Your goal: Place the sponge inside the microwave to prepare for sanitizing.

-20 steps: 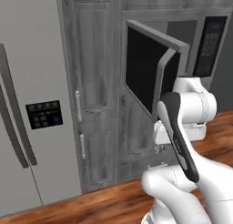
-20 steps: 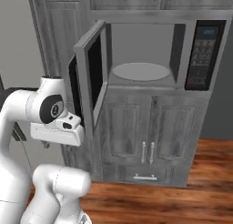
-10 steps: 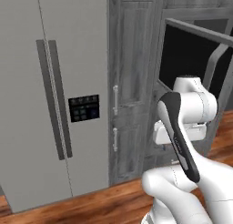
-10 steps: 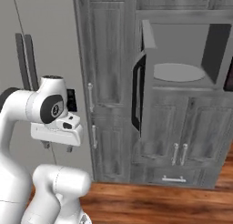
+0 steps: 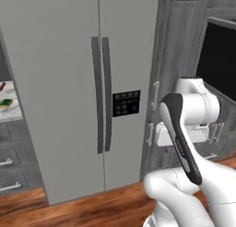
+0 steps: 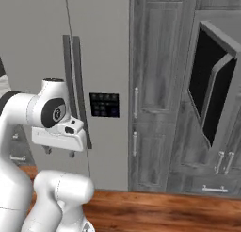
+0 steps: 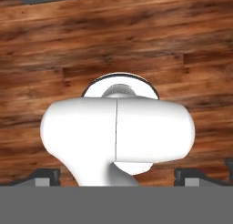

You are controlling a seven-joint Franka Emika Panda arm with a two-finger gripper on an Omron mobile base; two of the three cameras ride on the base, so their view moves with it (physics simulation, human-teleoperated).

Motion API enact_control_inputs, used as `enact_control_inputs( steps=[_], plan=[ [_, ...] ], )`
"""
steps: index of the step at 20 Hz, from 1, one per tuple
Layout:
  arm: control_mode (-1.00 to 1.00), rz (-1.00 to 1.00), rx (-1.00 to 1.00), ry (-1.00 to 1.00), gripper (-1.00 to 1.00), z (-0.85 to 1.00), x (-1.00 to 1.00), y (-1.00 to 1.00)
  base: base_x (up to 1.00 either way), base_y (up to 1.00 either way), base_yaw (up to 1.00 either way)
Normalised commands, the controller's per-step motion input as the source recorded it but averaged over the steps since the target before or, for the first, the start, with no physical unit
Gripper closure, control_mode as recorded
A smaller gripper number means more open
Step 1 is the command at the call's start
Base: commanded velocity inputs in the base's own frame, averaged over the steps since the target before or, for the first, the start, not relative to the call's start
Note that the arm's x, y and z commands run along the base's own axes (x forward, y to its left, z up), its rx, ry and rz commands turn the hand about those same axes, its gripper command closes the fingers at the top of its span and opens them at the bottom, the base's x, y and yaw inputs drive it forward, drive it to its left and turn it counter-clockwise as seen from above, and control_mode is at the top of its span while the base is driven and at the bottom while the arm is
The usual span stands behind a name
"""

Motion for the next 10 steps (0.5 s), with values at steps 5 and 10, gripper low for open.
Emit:
enact_control_inputs(
  steps=[5, 10],
  plan=[
    [1.0, 0.0, 0.0, 0.0, -1.0, 0.0, 0.0, 0.0, 0.0, 0.97, 0.09],
    [1.0, 0.0, 0.0, 0.0, -1.0, 0.0, 0.0, 0.0, 0.0, 1.0, 0.1]
  ],
)
